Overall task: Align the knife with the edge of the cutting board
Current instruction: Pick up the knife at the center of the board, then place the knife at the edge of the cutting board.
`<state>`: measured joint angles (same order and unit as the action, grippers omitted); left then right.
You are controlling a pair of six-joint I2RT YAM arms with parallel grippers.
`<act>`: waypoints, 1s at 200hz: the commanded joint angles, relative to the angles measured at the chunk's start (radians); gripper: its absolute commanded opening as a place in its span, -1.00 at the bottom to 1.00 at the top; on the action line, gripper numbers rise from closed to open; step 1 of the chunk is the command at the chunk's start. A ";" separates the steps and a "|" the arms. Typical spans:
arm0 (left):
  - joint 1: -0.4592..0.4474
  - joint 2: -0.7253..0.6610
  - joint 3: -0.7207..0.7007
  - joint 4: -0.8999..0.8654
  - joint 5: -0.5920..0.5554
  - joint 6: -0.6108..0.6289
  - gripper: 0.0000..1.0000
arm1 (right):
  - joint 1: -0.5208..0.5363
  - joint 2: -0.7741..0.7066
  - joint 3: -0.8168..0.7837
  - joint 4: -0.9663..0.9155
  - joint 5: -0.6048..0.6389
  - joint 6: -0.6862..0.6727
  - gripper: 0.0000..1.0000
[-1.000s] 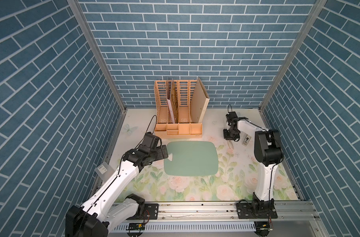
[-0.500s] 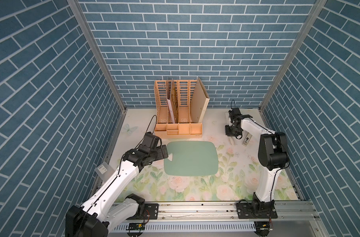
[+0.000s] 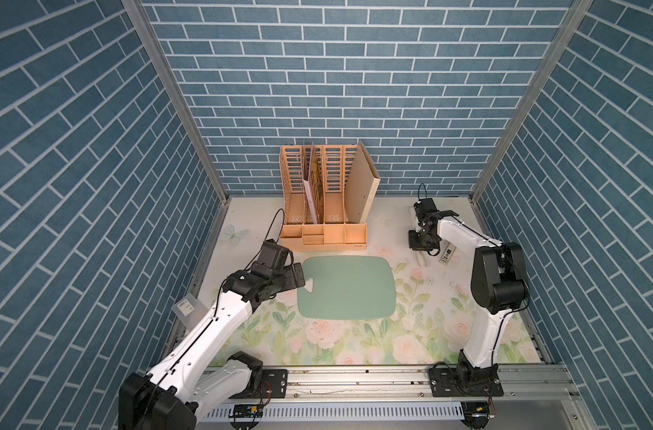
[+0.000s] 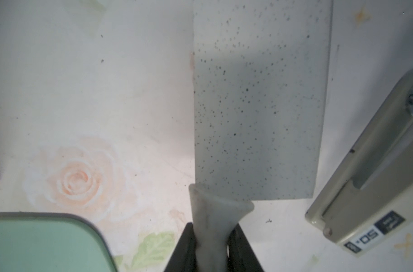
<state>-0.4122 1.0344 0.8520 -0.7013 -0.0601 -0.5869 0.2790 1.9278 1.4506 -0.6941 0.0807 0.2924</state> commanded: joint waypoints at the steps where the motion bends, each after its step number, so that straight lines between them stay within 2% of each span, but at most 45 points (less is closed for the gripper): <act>1: -0.006 0.001 -0.011 -0.003 -0.017 0.007 0.99 | 0.029 -0.084 -0.053 0.014 0.041 0.078 -1.00; 58: -0.006 0.000 -0.012 -0.001 -0.015 0.007 0.99 | 0.120 -0.229 -0.227 0.073 0.015 0.202 -1.00; 96: -0.005 -0.004 -0.012 0.000 -0.013 0.008 0.99 | 0.222 -0.297 -0.279 0.037 0.074 0.304 -1.00; 139: -0.005 0.000 -0.013 0.001 -0.014 0.007 0.99 | 0.293 -0.380 -0.382 0.082 0.034 0.432 -1.00; 200: -0.006 -0.001 -0.012 0.000 -0.016 0.006 0.99 | 0.465 -0.339 -0.436 0.090 0.083 0.526 -1.00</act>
<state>-0.4126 1.0344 0.8520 -0.6994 -0.0631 -0.5869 0.6914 1.5745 1.0344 -0.6342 0.1085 0.7380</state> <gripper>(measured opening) 0.995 0.249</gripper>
